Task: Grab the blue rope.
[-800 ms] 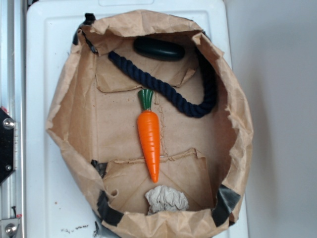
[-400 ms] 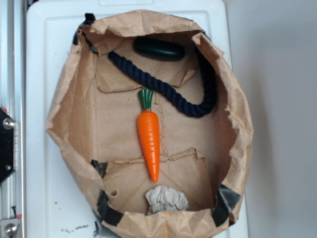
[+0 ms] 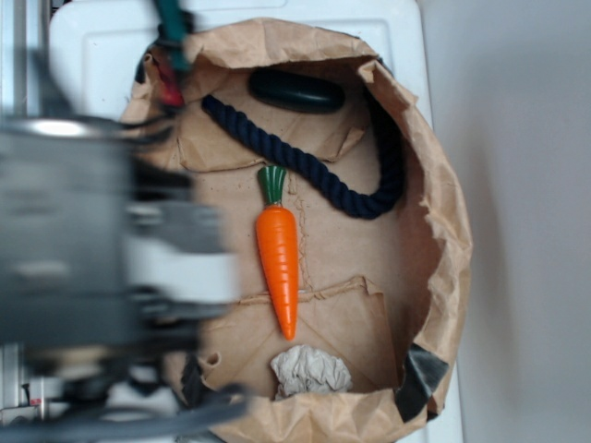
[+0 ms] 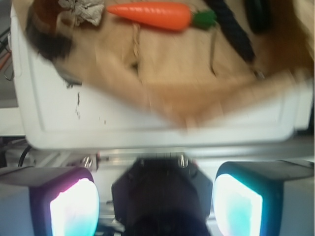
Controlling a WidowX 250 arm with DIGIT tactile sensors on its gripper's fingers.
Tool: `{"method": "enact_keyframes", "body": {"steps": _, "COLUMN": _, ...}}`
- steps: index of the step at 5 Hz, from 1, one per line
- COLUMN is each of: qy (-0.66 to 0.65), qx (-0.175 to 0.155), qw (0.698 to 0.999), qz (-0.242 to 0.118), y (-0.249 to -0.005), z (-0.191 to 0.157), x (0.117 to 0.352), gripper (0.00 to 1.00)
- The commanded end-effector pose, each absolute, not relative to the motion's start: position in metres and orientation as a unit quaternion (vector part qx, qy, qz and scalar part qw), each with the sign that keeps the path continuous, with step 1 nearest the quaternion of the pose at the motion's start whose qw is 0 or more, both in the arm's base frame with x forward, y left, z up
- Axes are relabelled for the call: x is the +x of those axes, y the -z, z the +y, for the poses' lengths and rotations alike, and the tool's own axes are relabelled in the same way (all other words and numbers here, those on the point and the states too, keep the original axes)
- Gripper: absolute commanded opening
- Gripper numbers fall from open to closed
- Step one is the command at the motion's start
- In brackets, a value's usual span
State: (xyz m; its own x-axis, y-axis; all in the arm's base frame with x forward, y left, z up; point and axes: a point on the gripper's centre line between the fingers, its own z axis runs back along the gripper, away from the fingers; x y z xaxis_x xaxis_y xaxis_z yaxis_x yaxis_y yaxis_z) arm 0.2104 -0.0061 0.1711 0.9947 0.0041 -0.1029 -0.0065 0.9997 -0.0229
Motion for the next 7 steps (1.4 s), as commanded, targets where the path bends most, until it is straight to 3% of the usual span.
{"method": "enact_keyframes", "body": {"steps": 1, "qy": 0.074, "qx": 0.023, "qw": 0.996, "qz": -0.042, "y": -0.145, "z": 0.021, "x": 0.298, "gripper": 1.0}}
{"method": "enact_keyframes", "body": {"steps": 3, "qy": 0.108, "qx": 0.013, "qw": 0.987, "qz": -0.115, "y": -0.141, "z": 0.026, "x": 0.311, "gripper": 1.0}}
{"method": "enact_keyframes", "body": {"steps": 7, "qy": 0.108, "qx": 0.013, "qw": 0.987, "qz": -0.115, "y": -0.141, "z": 0.026, "x": 0.311, "gripper": 1.0}}
